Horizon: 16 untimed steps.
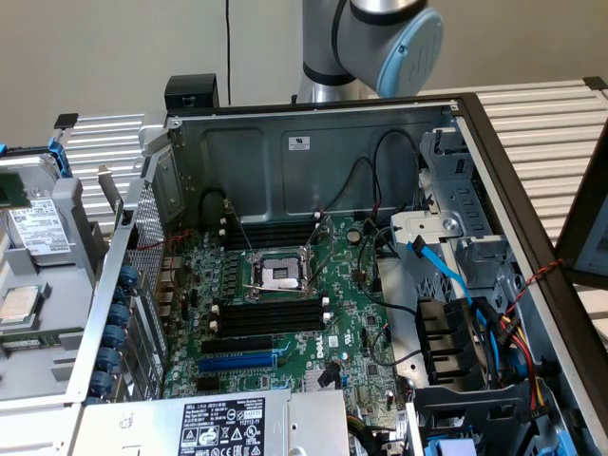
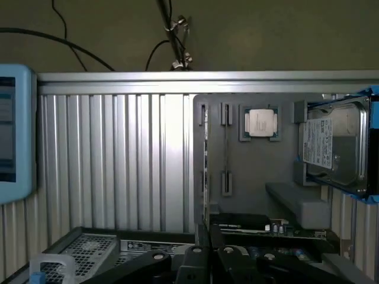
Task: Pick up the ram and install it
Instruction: 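Pick up the ram and move it above insertion slot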
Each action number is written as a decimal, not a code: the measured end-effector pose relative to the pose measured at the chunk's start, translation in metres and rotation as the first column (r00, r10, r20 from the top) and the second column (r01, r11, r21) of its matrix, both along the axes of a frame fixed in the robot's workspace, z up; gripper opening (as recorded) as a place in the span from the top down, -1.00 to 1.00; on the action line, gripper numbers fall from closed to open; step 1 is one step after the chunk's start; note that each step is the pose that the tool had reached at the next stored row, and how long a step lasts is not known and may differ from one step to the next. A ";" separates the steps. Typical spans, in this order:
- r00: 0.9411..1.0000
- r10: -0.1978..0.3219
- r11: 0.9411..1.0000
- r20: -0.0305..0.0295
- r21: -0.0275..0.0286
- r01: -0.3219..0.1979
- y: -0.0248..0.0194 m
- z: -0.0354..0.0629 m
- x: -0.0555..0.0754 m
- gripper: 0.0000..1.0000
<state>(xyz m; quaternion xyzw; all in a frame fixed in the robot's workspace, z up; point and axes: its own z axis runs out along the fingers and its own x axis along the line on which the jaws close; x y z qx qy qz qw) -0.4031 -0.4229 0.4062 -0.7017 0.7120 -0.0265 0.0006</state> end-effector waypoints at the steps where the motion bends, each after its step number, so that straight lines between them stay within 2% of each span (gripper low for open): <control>1: 1.000 0.000 1.000 0.000 0.000 0.000 0.0000 0.0005 0.005 0.76; 16: 1.000 0.000 1.000 0.000 0.002 0.000 0.0000 0.0053 0.073 0.76</control>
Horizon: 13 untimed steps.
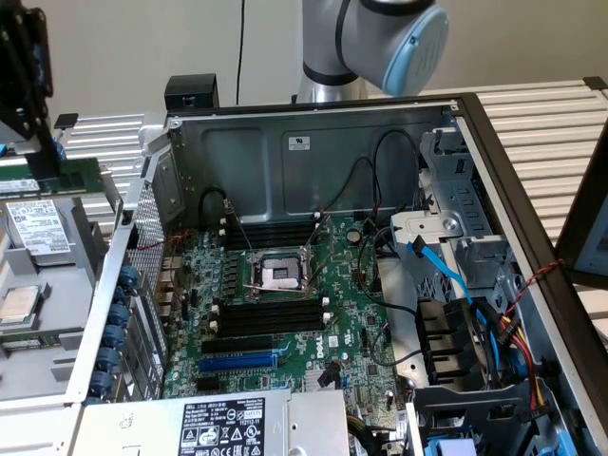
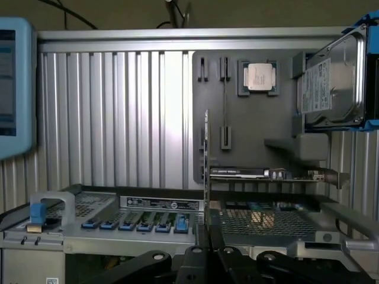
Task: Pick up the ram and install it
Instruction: 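Pick up the ram and move it above insertion slot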
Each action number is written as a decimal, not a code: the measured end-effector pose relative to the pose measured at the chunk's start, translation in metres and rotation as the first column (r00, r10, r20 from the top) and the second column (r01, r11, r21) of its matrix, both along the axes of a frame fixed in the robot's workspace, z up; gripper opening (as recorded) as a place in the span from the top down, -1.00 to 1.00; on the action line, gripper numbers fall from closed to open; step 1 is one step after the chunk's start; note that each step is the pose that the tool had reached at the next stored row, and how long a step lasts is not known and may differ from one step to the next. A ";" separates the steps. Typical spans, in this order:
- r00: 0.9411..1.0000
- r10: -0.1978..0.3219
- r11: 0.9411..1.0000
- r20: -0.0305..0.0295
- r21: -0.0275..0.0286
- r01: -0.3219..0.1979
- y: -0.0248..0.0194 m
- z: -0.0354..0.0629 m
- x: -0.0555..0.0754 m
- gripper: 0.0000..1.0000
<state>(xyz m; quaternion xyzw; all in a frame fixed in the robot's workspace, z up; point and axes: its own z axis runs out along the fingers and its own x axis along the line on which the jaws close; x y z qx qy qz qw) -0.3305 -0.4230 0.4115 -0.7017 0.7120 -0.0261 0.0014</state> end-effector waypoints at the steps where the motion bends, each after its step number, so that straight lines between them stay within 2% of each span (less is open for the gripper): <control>1: 1.000 0.000 1.000 0.000 0.000 0.000 0.0000 0.0000 0.004 0.76; 13: 1.000 0.000 1.000 0.000 0.000 0.000 0.0000 0.0001 0.059 0.76</control>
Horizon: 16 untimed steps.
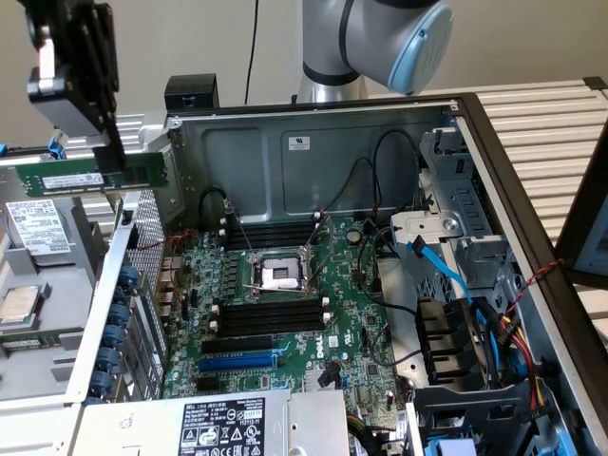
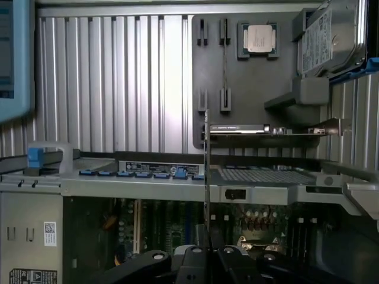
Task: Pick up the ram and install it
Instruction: 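Pick up the ram and move it above insertion slot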
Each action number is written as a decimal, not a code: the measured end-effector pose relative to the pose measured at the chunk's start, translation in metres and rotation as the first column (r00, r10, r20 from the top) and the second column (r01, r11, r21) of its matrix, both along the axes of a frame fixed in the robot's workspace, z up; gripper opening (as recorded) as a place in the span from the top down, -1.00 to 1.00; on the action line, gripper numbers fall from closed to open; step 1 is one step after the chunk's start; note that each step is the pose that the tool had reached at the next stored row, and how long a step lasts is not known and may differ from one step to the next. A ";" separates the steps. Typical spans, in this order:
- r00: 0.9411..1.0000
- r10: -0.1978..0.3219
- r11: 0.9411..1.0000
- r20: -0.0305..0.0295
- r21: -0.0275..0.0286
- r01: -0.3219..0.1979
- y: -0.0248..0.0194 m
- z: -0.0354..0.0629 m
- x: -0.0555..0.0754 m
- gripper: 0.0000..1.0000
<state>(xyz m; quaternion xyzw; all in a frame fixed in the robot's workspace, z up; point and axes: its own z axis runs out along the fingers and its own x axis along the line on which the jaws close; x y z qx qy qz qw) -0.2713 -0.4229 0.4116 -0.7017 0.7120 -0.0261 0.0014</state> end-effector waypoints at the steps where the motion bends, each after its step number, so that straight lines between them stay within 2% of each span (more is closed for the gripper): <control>1: 1.000 0.000 1.000 0.000 0.000 0.000 0.0000 0.0000 0.005 0.76; 16: 1.000 0.000 1.000 0.000 0.000 0.000 0.0000 0.0000 0.073 0.76</control>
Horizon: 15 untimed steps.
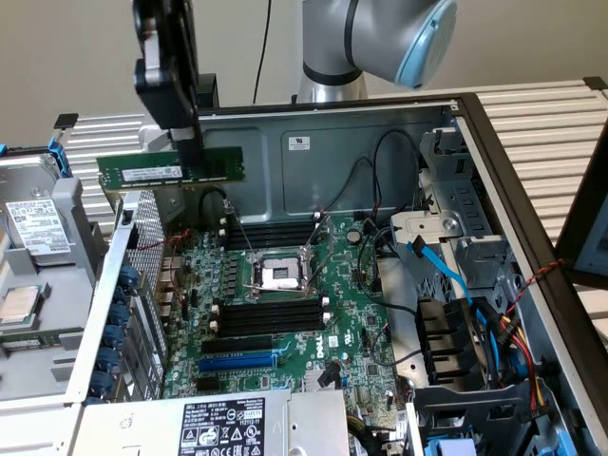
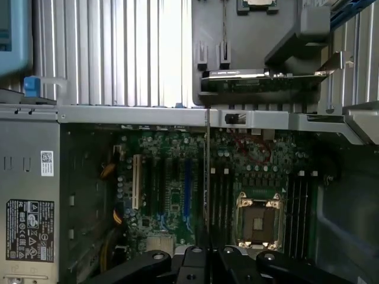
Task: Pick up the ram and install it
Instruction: 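Pick up the ram and move it above insertion slot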
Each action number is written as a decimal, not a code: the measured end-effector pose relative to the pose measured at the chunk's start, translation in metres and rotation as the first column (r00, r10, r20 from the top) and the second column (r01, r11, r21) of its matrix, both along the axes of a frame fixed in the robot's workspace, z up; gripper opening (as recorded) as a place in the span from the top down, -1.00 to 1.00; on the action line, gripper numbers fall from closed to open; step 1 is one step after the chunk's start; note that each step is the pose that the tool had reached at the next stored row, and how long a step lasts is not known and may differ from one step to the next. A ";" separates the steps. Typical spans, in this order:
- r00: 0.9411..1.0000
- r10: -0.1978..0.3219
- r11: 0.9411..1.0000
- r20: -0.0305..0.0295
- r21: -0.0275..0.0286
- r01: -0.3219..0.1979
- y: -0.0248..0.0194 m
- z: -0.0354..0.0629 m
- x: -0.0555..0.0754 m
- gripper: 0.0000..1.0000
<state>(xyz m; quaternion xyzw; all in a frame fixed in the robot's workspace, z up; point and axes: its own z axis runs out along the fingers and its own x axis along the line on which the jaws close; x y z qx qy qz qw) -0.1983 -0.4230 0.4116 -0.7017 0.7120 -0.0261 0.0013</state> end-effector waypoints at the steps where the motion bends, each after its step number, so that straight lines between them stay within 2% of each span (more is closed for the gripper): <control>1: 1.000 0.000 1.000 0.000 0.000 0.000 0.0000 0.0000 0.004 0.76; 15: 1.000 0.000 1.000 0.000 0.000 0.000 0.0000 -0.0002 0.068 0.76</control>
